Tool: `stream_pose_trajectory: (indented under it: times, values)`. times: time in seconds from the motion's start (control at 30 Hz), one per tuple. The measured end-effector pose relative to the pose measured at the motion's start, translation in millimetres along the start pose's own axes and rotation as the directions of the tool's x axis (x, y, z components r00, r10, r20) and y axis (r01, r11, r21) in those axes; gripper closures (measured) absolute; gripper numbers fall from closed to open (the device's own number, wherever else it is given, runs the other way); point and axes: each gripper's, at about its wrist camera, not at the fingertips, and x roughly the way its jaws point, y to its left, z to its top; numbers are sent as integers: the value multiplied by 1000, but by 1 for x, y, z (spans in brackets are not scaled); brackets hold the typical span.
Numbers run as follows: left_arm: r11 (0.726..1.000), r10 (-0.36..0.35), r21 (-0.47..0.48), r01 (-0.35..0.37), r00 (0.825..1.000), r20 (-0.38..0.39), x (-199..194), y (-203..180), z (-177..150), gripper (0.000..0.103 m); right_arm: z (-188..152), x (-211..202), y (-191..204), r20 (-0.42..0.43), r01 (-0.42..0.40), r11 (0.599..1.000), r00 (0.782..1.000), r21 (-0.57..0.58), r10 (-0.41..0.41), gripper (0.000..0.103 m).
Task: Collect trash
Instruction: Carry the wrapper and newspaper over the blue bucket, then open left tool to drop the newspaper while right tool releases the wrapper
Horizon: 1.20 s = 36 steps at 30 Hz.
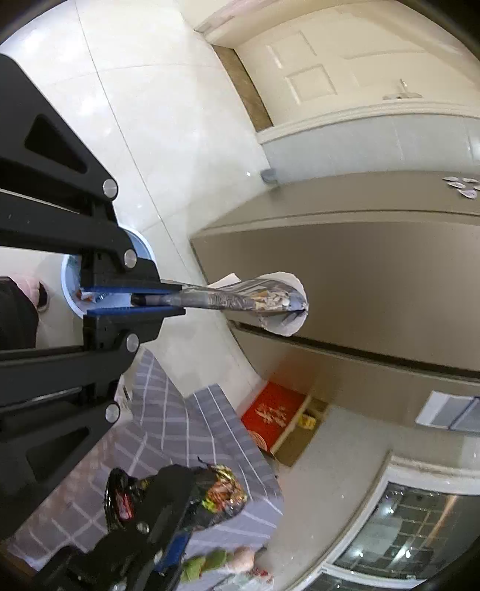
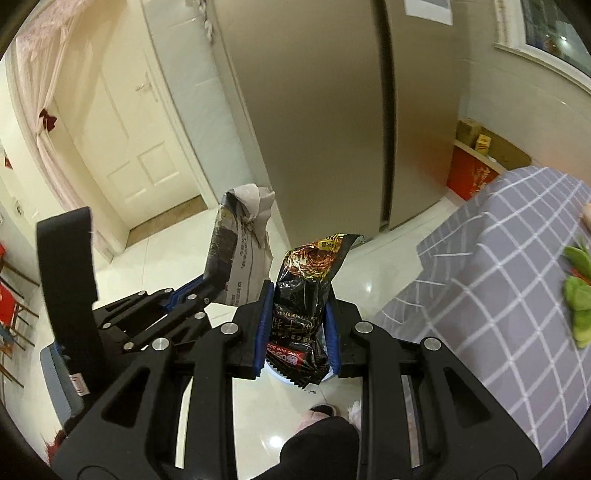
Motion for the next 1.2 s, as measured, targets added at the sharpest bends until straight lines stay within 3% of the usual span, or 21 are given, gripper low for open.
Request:
stream_pose_trajectory:
  times: [0.2, 0.53, 0.7, 1.2]
  values:
    - [999, 41, -1, -41, 997, -64, 29, 16, -2, 98, 2, 23, 7, -28, -2, 1000, 1000, -29, 1, 78]
    - [1000, 27, 18, -25, 993, -117, 45, 21, 2, 93, -1, 39, 12, -30, 4, 1000, 1000, -12, -4, 78]
    - [998, 57, 17, -55, 992, -110, 43, 21, 6, 68, -2, 44, 13, -28, 8, 1000, 1000, 5, -8, 78]
    - [998, 58, 6, -58, 995, -84, 30, 22, 9, 68, -1, 44, 14, -32, 12, 1000, 999, -1, -12, 78]
